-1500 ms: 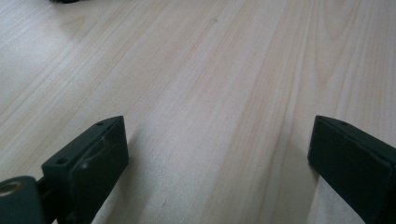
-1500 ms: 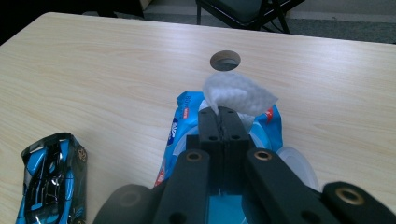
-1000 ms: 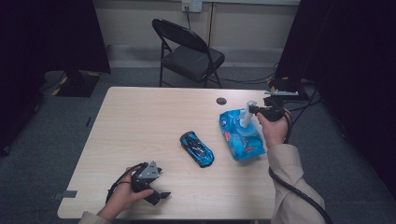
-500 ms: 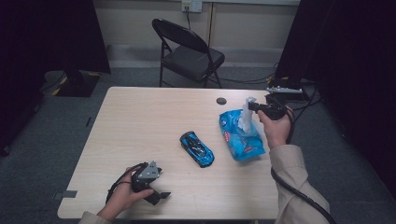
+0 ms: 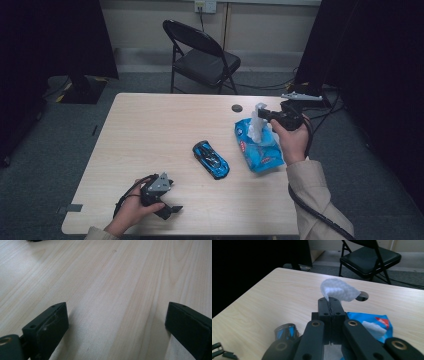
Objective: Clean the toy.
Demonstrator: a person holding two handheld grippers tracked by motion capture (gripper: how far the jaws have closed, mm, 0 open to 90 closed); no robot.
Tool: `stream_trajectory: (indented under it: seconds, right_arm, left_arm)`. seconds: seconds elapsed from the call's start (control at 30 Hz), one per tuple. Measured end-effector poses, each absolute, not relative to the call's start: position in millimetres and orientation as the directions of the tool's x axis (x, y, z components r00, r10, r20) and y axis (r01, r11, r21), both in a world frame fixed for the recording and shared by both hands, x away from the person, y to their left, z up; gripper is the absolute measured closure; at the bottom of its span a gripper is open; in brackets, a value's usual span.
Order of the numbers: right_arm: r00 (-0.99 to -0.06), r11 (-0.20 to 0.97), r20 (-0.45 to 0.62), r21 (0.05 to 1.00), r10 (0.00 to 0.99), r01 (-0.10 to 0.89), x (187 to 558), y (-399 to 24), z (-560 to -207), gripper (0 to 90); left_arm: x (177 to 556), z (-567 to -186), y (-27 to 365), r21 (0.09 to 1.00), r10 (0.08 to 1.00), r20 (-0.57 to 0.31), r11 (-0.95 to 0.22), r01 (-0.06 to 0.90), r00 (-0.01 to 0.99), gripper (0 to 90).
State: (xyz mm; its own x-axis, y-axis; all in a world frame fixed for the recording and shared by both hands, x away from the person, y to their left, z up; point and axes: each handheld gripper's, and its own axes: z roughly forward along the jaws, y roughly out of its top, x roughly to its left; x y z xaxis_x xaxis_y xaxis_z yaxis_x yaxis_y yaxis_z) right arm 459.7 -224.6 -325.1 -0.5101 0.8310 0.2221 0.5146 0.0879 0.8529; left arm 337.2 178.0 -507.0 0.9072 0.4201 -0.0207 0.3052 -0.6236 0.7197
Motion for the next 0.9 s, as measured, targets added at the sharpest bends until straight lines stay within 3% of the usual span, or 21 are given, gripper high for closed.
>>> stream_trajectory:
  seconds: [0.9]
  right_arm:
    - [-0.758, 0.214, 0.255, 0.862, 0.6, 0.46, 413.6, -123.6, -352.6, 89.8]
  left_arm:
    - [337.0, -507.1, 177.9, 0.722, 0.422, -0.024, -0.62, 0.308, 0.906, 4.2]
